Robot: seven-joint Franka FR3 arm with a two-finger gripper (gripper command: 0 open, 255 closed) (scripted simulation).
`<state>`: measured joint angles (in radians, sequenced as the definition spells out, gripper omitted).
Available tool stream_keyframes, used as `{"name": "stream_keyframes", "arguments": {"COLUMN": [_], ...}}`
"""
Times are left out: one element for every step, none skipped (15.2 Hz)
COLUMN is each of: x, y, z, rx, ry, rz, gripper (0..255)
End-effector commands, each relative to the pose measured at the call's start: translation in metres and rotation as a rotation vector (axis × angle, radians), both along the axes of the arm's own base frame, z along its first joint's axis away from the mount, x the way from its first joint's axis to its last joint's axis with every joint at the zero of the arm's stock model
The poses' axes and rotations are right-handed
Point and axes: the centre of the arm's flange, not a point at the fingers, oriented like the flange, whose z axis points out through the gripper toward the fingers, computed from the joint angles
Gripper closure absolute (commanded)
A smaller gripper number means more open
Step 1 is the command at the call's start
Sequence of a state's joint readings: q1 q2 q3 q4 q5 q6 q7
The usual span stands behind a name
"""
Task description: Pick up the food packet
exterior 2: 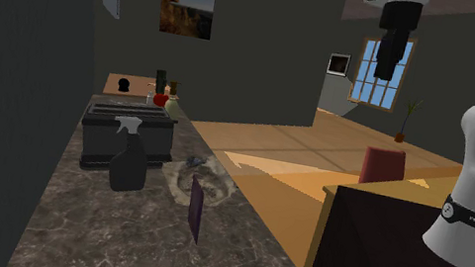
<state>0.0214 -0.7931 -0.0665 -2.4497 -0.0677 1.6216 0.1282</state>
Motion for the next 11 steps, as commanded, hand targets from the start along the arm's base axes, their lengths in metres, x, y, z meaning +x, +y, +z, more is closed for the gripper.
{"name": "stream_keyframes", "arguments": {"x": [0.000,0.008,0.016,0.024,0.032,0.040,0.049,0.057,0.066,0.075,0.084], "y": [0.000,0.006,0.012,0.017,0.022,0.028,0.033,0.038,0.042,0.047,0.051], "z": [0.000,-0.008,-0.017,-0.025,-0.034,-0.042,-0.050,-0.059,-0.067,-0.075,-0.084], "rx": [0.000,-0.001,-0.002,-0.002,-0.003,-0.004,-0.005,-0.005,-0.006,-0.007,-0.008], "ry": [0.000,-0.004,-0.007,-0.011,-0.014,-0.018,-0.021,-0.025,-0.028,-0.032,-0.035], "rz": [0.000,-0.018,-0.037,-0.055,-0.074,-0.092,-0.111,-0.129,-0.148,-0.166,-0.185], "gripper": [0,0,0,0,0,0,0,0,0,0,0]}}
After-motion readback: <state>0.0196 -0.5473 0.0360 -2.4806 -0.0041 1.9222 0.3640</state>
